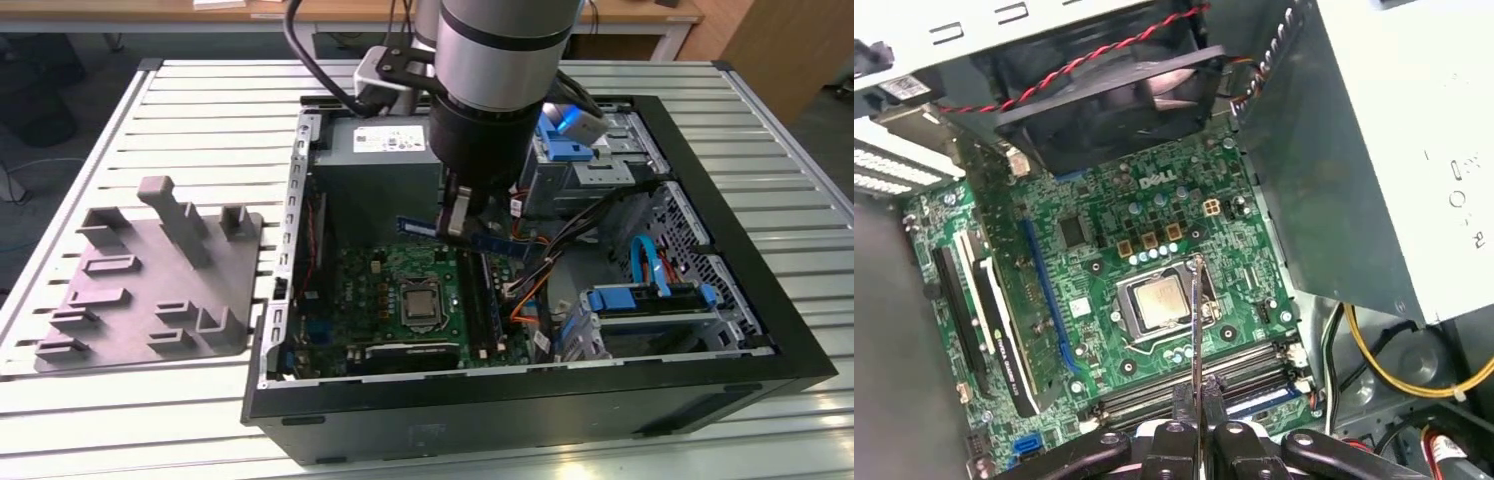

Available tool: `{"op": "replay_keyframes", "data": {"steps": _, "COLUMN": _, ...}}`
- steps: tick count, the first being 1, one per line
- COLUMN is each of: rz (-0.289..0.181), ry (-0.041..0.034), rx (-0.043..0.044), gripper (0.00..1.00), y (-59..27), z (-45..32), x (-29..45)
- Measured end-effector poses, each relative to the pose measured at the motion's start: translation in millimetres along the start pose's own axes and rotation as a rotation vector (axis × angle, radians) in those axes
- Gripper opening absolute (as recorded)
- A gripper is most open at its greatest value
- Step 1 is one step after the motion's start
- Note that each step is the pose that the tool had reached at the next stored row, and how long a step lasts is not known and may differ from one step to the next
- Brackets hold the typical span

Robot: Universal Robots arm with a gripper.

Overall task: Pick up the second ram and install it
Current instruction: 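Insert the second ram into the second slot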

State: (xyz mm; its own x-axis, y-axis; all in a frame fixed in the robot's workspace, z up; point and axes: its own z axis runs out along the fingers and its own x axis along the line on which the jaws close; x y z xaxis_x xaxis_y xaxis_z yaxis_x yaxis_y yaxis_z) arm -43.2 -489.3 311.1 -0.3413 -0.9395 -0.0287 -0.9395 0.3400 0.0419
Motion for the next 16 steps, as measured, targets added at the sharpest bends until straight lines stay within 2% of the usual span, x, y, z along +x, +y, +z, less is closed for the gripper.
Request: {"op": "replay_keyframes", "data": {"steps": 16, "rz": 0.111, "ry": -0.0046, "rx": 0.0032, "gripper": 0.14, "y": 0.0, "z": 0.3, "x": 0.0}}
